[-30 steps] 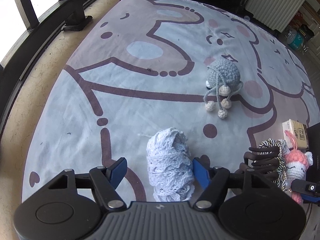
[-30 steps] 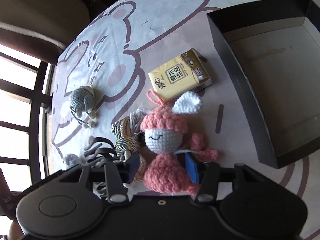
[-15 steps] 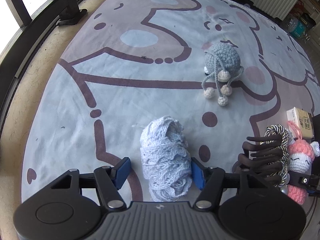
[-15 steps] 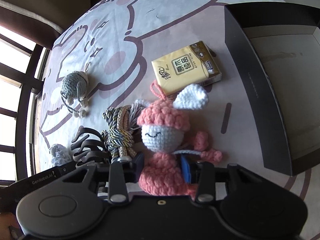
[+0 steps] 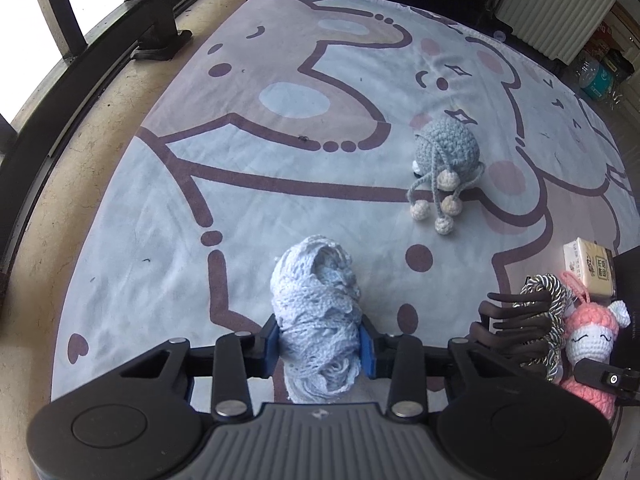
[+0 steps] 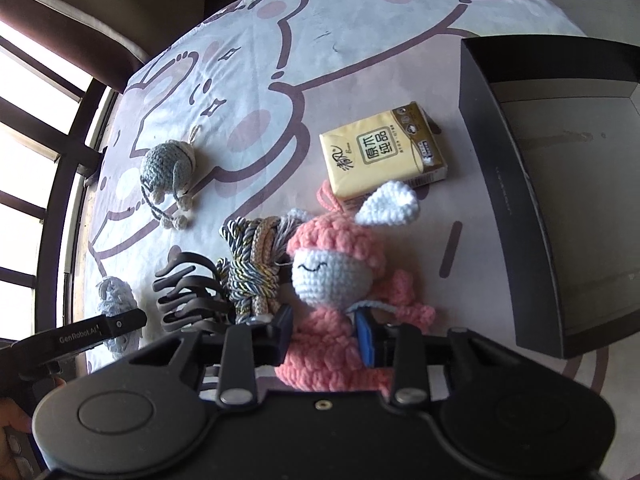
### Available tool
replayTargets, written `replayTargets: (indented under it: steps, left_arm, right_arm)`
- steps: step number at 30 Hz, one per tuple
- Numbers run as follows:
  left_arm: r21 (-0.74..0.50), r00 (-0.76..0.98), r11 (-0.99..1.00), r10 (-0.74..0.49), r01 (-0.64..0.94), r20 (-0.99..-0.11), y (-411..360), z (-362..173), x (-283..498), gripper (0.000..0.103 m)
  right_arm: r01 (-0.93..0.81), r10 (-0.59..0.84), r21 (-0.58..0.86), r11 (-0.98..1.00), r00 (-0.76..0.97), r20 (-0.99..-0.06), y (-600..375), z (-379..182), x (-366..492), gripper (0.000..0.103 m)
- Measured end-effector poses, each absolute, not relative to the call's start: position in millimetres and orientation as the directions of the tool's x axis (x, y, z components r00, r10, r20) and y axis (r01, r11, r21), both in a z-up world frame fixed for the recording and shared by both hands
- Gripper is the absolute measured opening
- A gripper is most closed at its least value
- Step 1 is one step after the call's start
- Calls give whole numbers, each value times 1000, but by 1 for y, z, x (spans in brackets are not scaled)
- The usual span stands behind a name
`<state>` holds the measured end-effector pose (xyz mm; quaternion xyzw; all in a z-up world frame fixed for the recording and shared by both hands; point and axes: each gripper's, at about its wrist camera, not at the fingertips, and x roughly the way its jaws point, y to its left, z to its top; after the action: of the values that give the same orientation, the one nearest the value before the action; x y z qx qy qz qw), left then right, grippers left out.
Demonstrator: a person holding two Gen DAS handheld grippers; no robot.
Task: Organize objects
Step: 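Close the right gripper on the pink bunny while the left gripper grasps the white lace bundle, then lift the pink bunny with the right tool while the left tool lifts the lace bundle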
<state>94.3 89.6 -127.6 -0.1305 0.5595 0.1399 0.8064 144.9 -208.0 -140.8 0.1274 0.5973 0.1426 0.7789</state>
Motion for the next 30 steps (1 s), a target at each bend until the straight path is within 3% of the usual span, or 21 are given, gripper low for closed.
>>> replayTargets:
  steps: [10, 25, 30]
  left_arm:
    - [-58, 358, 930, 82, -363, -930, 83, -106, 82, 39]
    - [-44, 321, 933, 79, -358, -944, 85, -120, 83, 39]
    - [-52, 336, 928, 82, -369, -938, 86, -113, 82, 39]
  right_arm:
    - [-110, 382, 366, 924, 272, -883, -212, -119, 132, 32]
    - [-104, 334, 322, 941, 136, -933, -200, -158, 132, 32]
    - [-128, 343, 324, 937, 166, -925, -205, -151, 131, 29]
